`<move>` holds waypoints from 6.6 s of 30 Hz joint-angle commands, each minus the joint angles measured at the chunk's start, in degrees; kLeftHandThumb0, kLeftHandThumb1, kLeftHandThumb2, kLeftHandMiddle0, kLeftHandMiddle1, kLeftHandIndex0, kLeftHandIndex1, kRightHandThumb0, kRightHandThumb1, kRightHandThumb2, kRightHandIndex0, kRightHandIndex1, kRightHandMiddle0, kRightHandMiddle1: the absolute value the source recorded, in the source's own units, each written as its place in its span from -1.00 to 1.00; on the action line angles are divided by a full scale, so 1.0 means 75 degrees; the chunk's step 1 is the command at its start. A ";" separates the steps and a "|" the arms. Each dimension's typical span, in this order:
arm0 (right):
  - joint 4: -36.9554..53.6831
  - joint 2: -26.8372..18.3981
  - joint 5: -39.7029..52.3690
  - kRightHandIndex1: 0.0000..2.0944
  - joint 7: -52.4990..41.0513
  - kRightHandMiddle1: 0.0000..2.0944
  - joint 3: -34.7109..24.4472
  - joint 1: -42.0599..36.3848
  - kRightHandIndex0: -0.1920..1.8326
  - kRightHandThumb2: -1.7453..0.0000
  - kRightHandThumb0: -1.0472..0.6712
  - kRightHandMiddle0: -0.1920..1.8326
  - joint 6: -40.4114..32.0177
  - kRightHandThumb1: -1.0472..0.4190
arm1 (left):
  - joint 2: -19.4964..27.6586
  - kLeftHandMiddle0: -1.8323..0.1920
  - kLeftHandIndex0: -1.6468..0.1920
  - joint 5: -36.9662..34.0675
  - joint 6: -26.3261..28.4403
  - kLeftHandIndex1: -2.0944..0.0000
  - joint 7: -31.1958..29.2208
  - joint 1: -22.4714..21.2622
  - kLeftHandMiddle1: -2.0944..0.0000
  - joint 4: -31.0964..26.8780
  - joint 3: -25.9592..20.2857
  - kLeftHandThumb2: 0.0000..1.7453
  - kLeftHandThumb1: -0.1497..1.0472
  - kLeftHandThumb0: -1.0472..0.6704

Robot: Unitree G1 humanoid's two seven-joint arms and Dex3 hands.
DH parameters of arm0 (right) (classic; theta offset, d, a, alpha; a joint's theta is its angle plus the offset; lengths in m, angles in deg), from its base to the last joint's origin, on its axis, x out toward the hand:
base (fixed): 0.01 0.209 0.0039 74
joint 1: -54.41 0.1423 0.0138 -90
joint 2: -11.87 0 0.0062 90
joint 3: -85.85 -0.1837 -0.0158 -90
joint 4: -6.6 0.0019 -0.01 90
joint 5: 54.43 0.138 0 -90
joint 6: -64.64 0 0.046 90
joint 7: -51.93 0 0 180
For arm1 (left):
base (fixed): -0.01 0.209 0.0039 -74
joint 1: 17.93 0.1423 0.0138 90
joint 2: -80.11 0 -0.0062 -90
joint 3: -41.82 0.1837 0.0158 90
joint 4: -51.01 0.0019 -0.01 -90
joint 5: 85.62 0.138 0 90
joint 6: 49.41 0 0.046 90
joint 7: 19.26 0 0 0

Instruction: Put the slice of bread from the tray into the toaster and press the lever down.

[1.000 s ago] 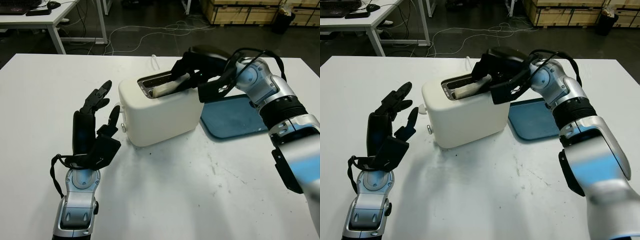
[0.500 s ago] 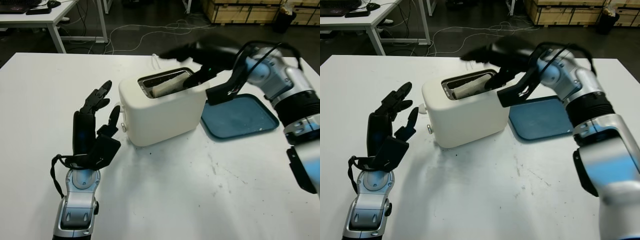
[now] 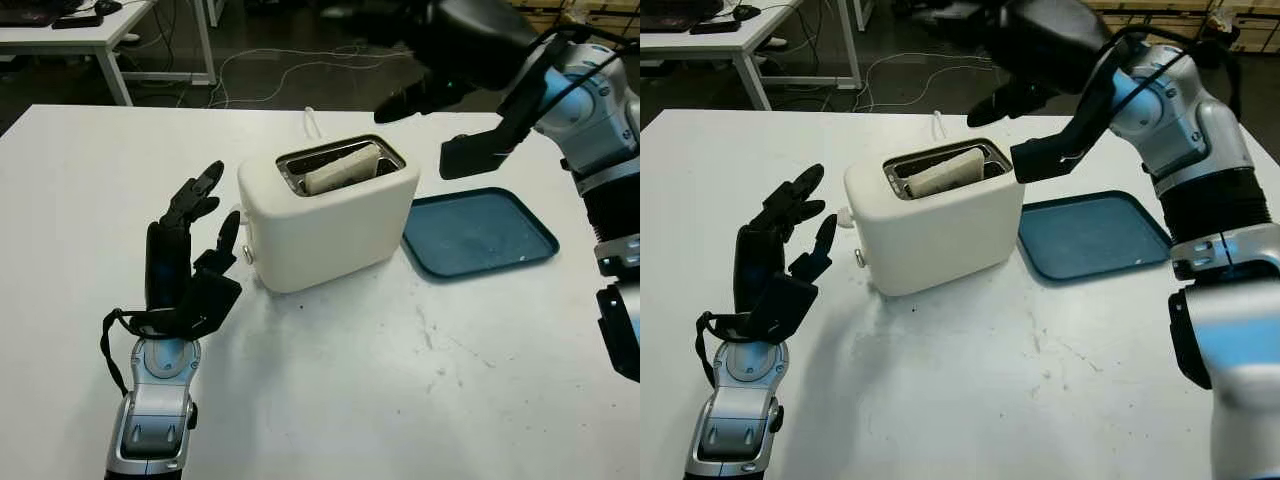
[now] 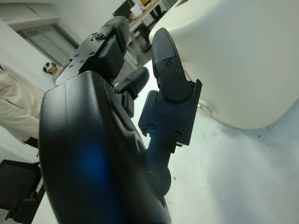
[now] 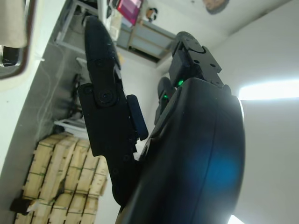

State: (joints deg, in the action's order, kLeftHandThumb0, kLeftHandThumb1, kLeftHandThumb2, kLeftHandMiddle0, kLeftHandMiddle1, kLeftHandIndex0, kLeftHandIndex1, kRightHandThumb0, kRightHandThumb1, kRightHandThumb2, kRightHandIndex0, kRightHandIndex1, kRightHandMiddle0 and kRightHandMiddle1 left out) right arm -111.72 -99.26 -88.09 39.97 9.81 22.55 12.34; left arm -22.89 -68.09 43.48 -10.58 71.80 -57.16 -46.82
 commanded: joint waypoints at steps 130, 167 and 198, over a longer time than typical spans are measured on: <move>0.3520 0.2869 0.6003 -0.77 -0.0221 -0.96 -0.3276 -0.6396 0.03 0.99 -0.06 0.04 -0.4586 -0.77 | 0.4326 -0.43 -0.59 0.1888 -0.3140 0.86 -0.0831 -0.2156 0.48 0.1715 -0.0675 -1.00 0.24 0.20; 0.3781 0.2946 0.6060 -0.86 -0.0082 -0.99 -0.3346 -0.6527 0.04 1.00 -0.12 0.05 -0.4804 -0.79 | 0.4034 -0.31 -0.77 0.2265 -0.2127 0.96 -0.1629 -0.3031 0.05 0.2571 0.0331 -1.00 0.53 0.13; 0.3678 0.3051 0.6145 -0.89 -0.0117 -1.00 -0.3460 -0.6576 0.08 1.00 -0.12 0.04 -0.4558 -0.79 | 0.4691 -0.35 -0.75 0.2111 -0.2481 0.99 -0.3092 -0.4080 0.17 0.3434 0.0903 -0.99 0.48 0.07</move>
State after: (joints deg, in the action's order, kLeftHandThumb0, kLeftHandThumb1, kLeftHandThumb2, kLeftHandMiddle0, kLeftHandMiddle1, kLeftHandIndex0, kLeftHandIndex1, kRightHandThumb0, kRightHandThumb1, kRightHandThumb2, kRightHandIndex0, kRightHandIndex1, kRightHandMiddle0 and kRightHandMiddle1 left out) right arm -84.18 -76.73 -42.26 39.00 -15.79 -26.63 -22.60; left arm 11.00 -52.01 25.42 -32.74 41.66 -30.56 -40.50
